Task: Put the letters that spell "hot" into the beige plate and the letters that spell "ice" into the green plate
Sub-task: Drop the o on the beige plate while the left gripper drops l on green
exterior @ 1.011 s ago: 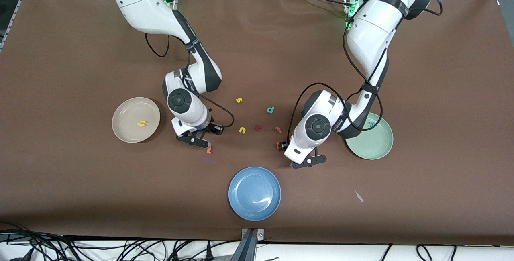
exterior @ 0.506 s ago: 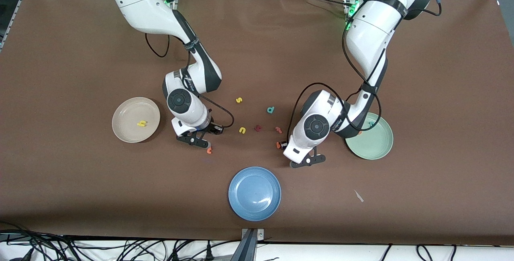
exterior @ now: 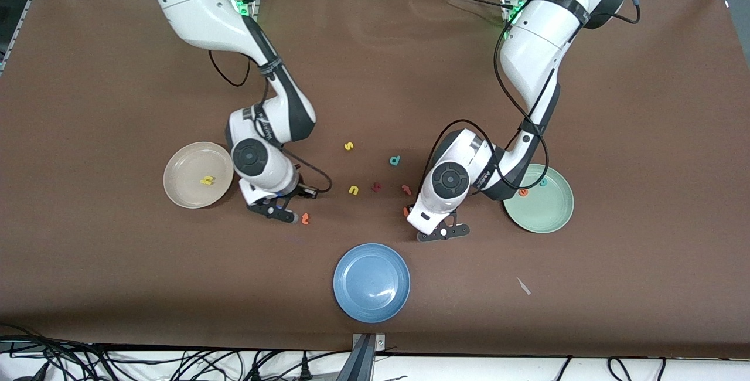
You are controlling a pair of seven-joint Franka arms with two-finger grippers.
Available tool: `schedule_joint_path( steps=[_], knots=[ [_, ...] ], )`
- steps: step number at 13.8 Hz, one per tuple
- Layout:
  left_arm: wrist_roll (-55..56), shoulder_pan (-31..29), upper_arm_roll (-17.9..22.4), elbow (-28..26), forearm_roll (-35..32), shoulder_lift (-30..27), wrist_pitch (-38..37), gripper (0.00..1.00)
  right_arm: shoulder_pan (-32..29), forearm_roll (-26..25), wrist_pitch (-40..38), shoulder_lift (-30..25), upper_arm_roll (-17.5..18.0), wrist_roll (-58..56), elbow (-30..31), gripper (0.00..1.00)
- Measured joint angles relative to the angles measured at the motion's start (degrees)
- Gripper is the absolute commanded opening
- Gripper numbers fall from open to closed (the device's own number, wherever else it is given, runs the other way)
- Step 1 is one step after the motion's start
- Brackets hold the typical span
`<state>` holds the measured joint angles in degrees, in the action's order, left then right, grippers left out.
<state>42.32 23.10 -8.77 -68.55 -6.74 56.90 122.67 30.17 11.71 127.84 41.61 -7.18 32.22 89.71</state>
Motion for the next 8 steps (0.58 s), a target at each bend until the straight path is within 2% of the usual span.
schedule_joint_path(
  steps=[2, 4, 6, 8],
  knots=[
    [0.0, -0.2, 0.2, 0.1, 0.0, 0.0, -0.7, 0.0, -2.1, 0.0, -6.0, -2.5, -3.0, -8.5, -0.2, 0.09],
    [0.0, -0.6, 0.4, 0.6, 0.0, -0.1, -3.6, 0.0, -3.2, 0.0, -8.2, -5.5, -5.9, -15.0, 1.8, 0.09],
    [-0.9, -1.3, 0.5, 1.2, 0.0, -0.4, -6.7, 0.0, -3.3, 0.0, -6.6, -9.2, -8.8, -21.6, 7.5, 0.09],
    [-2.5, -2.2, 0.5, 1.4, -0.1, -1.0, -8.4, 0.0, -3.3, 0.1, -1.3, -13.3, -11.8, -29.1, 16.0, 0.09]
  ],
)
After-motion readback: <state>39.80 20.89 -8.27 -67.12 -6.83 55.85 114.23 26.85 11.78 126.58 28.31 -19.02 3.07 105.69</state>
